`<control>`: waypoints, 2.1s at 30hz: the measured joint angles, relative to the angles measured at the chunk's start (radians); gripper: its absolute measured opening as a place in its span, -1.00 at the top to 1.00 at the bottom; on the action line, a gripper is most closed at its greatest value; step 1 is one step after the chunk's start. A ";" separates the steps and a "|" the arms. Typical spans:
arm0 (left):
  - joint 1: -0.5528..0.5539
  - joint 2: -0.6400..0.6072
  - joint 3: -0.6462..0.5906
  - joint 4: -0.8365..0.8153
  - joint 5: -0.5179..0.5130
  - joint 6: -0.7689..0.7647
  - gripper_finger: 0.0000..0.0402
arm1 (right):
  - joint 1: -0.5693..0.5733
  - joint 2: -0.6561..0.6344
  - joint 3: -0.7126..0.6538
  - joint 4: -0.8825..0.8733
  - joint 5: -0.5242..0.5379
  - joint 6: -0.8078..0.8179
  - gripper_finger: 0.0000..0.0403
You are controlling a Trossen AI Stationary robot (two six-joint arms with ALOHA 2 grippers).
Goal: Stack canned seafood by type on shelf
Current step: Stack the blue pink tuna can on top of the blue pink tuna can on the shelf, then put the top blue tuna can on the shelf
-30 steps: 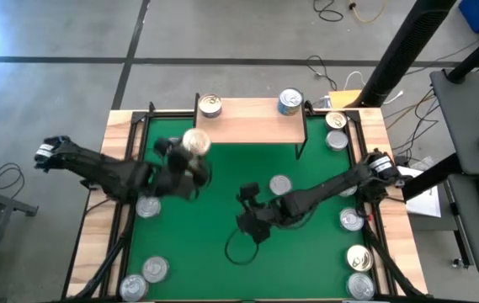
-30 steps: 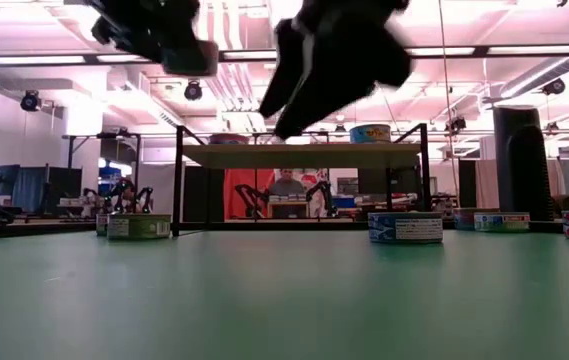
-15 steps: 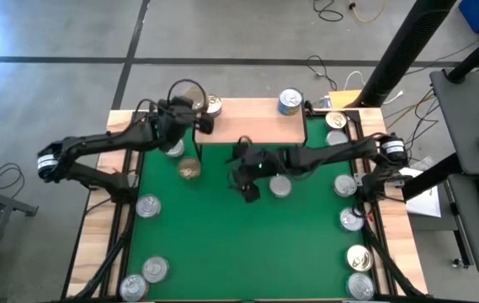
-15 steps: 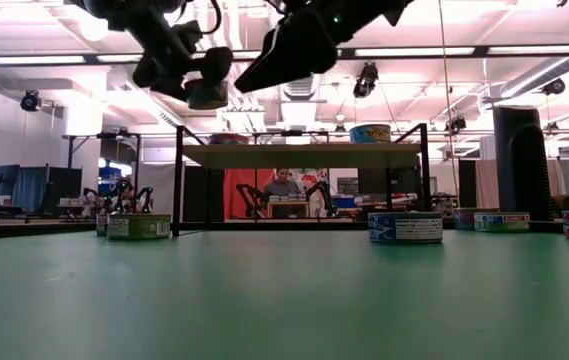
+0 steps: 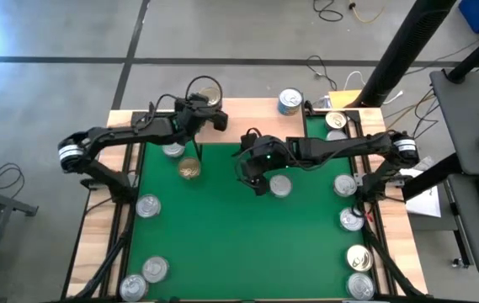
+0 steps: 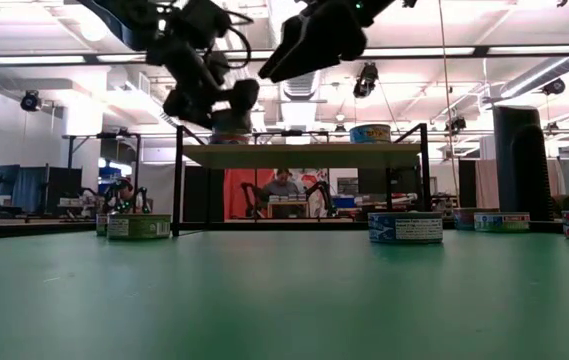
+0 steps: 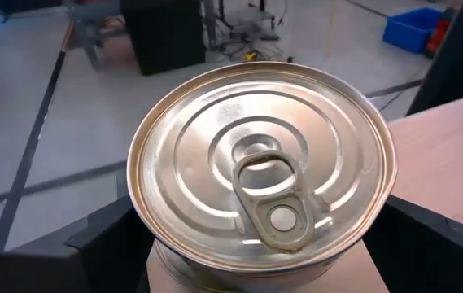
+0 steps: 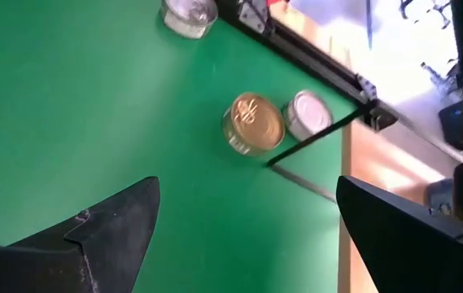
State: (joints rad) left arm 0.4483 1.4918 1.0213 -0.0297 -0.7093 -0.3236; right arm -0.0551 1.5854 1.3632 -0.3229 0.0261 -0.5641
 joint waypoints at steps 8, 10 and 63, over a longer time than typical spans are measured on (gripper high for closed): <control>0.028 0.036 0.020 0.004 -0.008 -0.025 -0.89 | -0.004 -0.015 -0.029 -0.116 0.000 0.108 -0.81; 0.031 0.035 0.024 0.002 -0.010 -0.019 -0.92 | 0.000 -0.015 -0.047 -0.117 0.000 0.126 -0.81; -0.080 -0.057 0.194 -0.689 0.147 -0.039 -0.95 | 0.002 -0.052 -0.046 -0.164 0.007 0.231 -0.81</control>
State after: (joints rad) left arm 0.3683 1.4349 1.2148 -0.7191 -0.5627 -0.3630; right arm -0.0528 1.5331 1.3173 -0.4864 0.0335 -0.3327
